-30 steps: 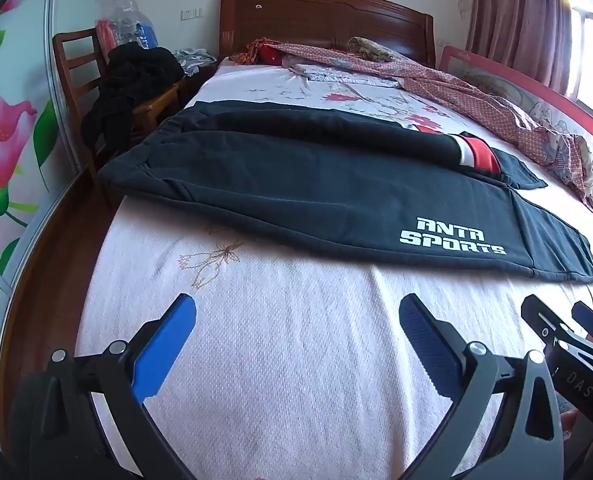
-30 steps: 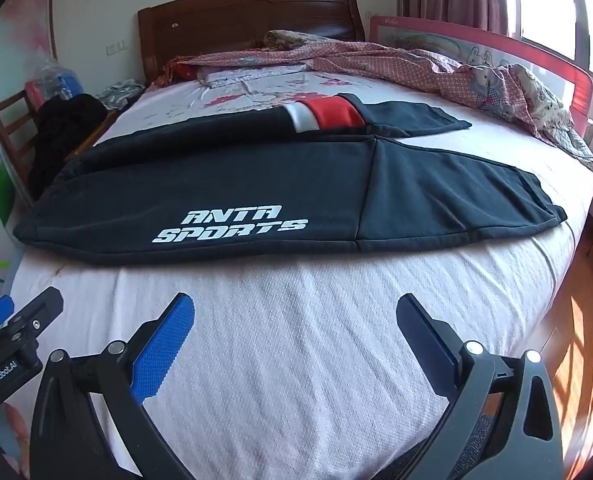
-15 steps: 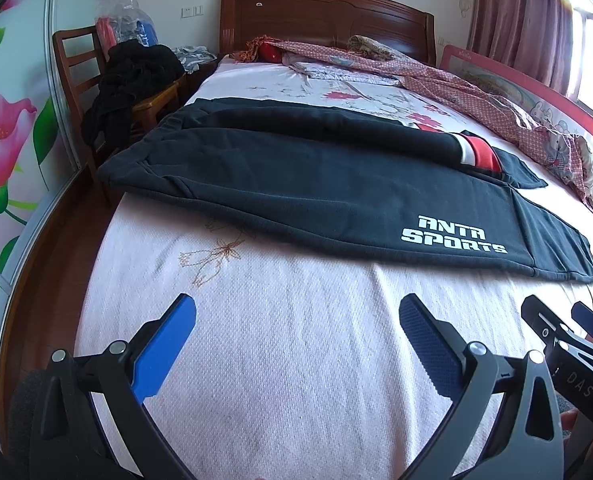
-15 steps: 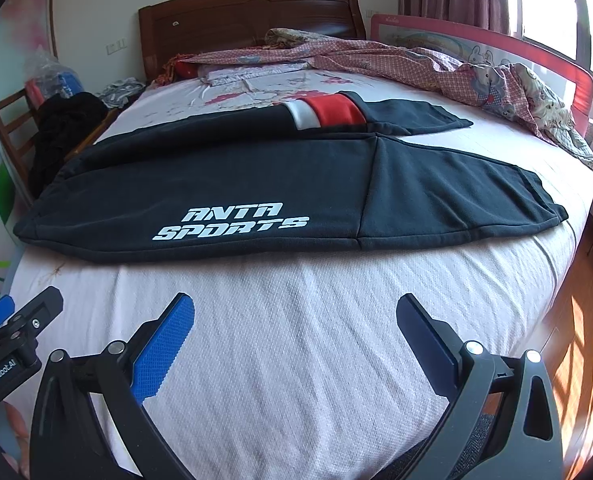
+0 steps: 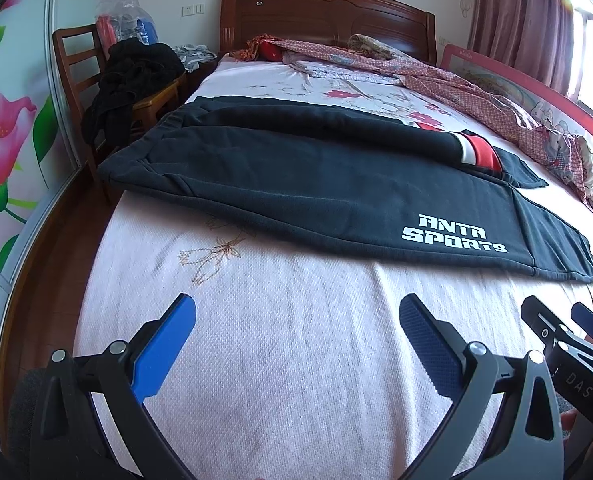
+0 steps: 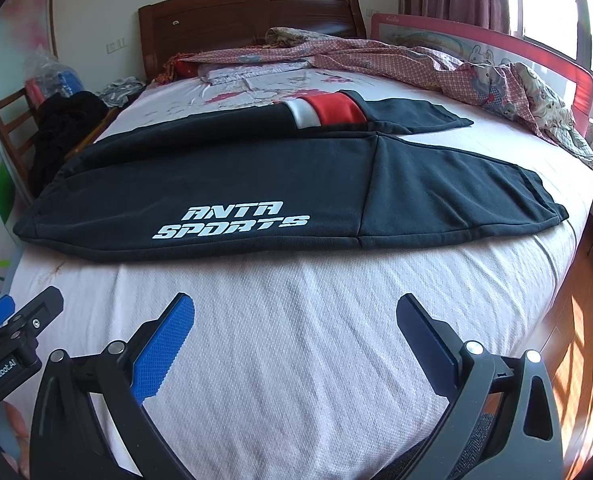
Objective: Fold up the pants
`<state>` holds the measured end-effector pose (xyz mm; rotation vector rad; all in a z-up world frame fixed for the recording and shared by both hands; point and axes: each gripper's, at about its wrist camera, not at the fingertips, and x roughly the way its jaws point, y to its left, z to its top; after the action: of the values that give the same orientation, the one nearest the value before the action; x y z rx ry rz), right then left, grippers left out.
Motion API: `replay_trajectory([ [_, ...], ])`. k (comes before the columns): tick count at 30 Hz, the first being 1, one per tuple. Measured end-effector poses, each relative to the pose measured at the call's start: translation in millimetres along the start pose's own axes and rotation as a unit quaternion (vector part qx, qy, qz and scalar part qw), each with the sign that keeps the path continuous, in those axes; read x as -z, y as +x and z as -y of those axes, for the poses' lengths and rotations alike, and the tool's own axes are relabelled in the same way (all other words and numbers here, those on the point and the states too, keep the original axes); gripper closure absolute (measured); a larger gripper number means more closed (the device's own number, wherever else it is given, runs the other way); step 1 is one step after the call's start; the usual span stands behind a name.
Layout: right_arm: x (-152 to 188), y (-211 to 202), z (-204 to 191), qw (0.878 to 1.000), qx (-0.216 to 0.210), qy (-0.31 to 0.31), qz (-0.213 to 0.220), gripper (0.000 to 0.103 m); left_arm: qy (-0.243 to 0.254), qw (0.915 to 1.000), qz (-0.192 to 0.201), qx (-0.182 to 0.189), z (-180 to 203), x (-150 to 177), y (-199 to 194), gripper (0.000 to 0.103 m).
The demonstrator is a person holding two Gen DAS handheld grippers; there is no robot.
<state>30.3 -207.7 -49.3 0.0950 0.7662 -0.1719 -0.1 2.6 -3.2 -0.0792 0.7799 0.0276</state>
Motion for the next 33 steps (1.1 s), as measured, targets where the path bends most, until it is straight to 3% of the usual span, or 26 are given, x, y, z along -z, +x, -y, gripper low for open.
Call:
replay_trajectory([
  [33, 1.8, 2.0, -0.3, 1.0, -0.001, 0.0, -0.006, 0.003, -0.004, 1.0, -0.002, 0.003, 0.3, 1.4, 4.5, 0.002],
])
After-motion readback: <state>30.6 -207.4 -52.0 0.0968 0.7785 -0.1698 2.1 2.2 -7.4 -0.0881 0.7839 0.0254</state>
